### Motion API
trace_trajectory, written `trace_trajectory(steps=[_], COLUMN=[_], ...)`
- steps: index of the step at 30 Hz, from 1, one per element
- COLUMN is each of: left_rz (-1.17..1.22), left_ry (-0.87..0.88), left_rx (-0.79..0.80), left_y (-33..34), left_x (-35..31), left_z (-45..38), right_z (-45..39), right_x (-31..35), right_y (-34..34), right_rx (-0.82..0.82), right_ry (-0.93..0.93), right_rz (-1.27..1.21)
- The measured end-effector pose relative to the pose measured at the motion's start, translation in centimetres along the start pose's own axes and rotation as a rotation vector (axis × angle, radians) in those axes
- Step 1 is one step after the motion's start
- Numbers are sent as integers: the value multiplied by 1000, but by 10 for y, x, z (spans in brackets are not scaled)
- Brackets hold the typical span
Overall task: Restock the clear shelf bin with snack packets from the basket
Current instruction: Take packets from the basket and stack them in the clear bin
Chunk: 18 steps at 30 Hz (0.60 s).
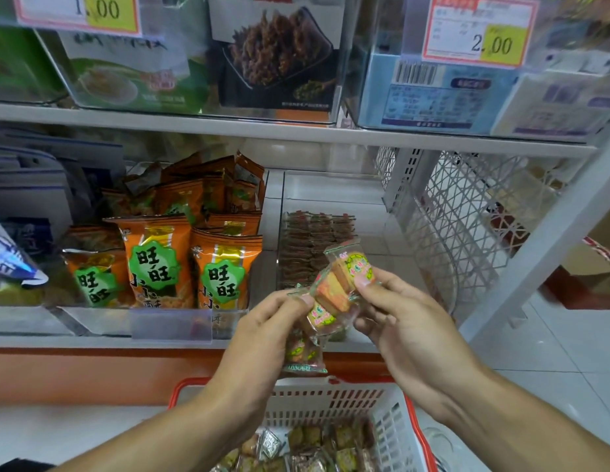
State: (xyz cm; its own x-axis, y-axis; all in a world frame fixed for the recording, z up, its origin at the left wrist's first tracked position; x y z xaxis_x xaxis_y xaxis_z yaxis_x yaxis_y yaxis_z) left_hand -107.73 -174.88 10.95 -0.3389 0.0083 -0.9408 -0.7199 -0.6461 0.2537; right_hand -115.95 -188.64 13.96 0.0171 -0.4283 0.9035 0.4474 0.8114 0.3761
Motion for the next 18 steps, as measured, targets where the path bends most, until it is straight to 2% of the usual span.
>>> trace_trajectory(steps=[5, 9, 11, 14, 16, 18], left_rz=[7, 18, 18, 86, 193, 275], left_ry=[3, -3, -22, -108, -141, -148], left_rx=[-19, -30, -30, -73, 14, 90], left_y=[2, 0, 2, -1, -2, -1], left_x=[3, 3, 0, -4, 0, -2], left_z=[-1, 2, -2, -10, -12, -5], right_z=[0, 1, 1, 9, 17, 23], right_x=[0, 6, 15, 37, 42, 40], right_y=[0, -1, -3, -3, 1, 4], right_rx=[43, 163, 198, 193, 272, 351], right_ry=[29, 59, -73, -493, -689, -793], right_rz=[-99, -21, 137, 612, 930, 1122])
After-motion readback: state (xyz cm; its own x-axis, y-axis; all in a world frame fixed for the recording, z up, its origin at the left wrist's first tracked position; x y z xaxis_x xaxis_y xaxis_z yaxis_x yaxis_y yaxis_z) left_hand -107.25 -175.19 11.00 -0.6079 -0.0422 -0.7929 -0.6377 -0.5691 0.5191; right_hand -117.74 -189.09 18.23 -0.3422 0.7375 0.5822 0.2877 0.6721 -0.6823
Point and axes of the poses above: each hand's wrist, its own z-axis away from the middle knuckle, its own y-axis out of the palm, x = y × z, the point moved 4 cm from there along -z, towards the middle knuckle, and after that the axes turned 9 degrees about x, right-handed, at the moved point
